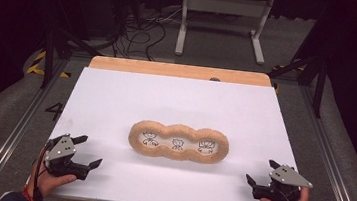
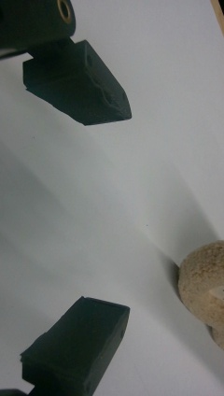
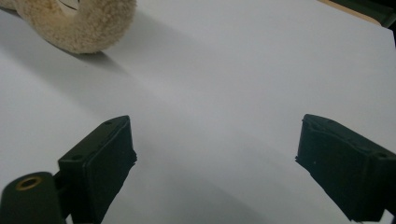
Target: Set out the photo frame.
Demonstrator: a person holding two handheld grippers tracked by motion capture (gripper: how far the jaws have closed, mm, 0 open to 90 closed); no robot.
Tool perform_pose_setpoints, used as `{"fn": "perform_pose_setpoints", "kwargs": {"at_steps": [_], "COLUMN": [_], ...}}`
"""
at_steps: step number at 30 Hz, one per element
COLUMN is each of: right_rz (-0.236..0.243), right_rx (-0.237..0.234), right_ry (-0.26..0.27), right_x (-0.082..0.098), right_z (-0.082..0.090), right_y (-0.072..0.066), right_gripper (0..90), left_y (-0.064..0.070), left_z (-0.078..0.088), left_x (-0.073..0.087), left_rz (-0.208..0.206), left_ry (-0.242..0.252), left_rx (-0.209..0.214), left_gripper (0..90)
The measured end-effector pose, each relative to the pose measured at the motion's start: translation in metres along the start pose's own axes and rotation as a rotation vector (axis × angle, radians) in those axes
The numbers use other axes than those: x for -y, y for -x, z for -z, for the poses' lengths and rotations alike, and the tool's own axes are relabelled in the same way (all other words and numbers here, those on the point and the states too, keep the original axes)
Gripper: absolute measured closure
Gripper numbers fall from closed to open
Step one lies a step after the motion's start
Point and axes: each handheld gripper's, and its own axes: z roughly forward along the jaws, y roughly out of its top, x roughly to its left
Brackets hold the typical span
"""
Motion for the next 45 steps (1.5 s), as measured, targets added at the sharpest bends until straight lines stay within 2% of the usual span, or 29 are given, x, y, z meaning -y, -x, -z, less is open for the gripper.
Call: {"fn": "perform_pose_setpoints", "kwargs": {"at_steps": [6, 17, 45], "right_rz": [-0.029, -0.005, -0.016], "right_rx": [0.007, 0.014, 0.004], "right_ry": [-0.004, -0.004, 0.015], "right_x": [0.0064, 0.0047, 0.0037], "right_z": [0.0031, 0.0019, 0.0], "right_y": [0.004, 0.0004, 0.0004], "right_gripper": [10.9, 10.9, 10.4], "left_y": [-0.0029, 0.0031, 0.0049], "left_z": [0.0013, -0.0007, -0.007], "left_x": [0.0024, 0.0006, 0.0003], "left_rz": [0.028, 0.015, 0.02], "left_ry": [0.011, 0.013, -0.003], "left_rx": [0.001, 0.013, 0.016], "left_gripper": [7.9, 7.7, 7.6]}}
